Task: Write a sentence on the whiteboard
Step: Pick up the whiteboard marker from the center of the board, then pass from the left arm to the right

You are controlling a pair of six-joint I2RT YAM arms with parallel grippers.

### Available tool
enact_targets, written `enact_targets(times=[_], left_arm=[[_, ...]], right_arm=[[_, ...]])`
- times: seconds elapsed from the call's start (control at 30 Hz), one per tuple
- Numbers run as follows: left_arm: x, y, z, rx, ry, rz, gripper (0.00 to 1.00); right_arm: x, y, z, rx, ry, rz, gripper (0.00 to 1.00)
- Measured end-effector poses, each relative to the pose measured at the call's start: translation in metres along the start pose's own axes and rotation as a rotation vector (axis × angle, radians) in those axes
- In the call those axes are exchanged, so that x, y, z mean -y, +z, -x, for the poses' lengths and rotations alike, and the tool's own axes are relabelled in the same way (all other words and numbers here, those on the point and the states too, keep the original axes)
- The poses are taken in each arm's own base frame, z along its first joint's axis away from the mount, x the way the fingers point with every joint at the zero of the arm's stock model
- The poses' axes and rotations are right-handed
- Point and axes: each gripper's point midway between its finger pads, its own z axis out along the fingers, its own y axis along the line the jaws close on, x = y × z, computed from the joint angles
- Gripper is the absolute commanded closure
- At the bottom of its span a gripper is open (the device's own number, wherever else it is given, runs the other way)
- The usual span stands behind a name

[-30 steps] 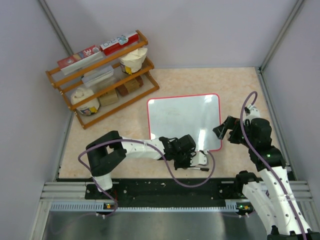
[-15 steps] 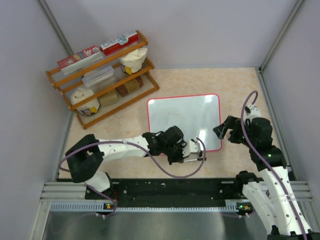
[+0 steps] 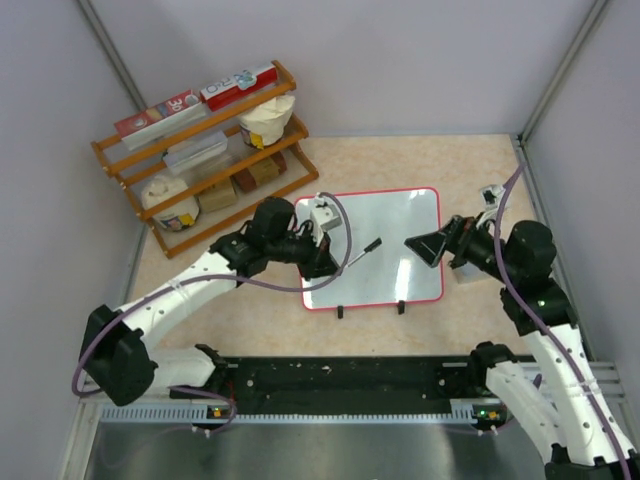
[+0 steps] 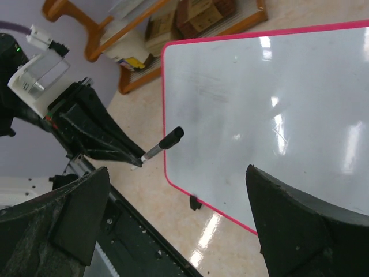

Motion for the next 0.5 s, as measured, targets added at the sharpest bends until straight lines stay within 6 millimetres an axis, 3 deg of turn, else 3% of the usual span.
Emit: enact_targets(times=[0.17, 0.3, 0.5], left_arm=[[0.006, -0.023, 0.033, 0.128, -0.055, -0.009, 1.00], [0.023, -0.036, 0.062, 0.236, -0.021, -0.054, 1.00], [0.038, -0.042, 0.080, 0.291, -0.004, -0.129, 1.00]], right_arm=[[-0.034, 0.011, 0.002, -0.017, 0.004, 0.152, 0.07], [-0.060, 0.021, -0.011, -0.073, -0.003, 0.258, 0.09], [-0.083, 0.043, -0.031, -0.160, 0.003, 0.343, 0.17]])
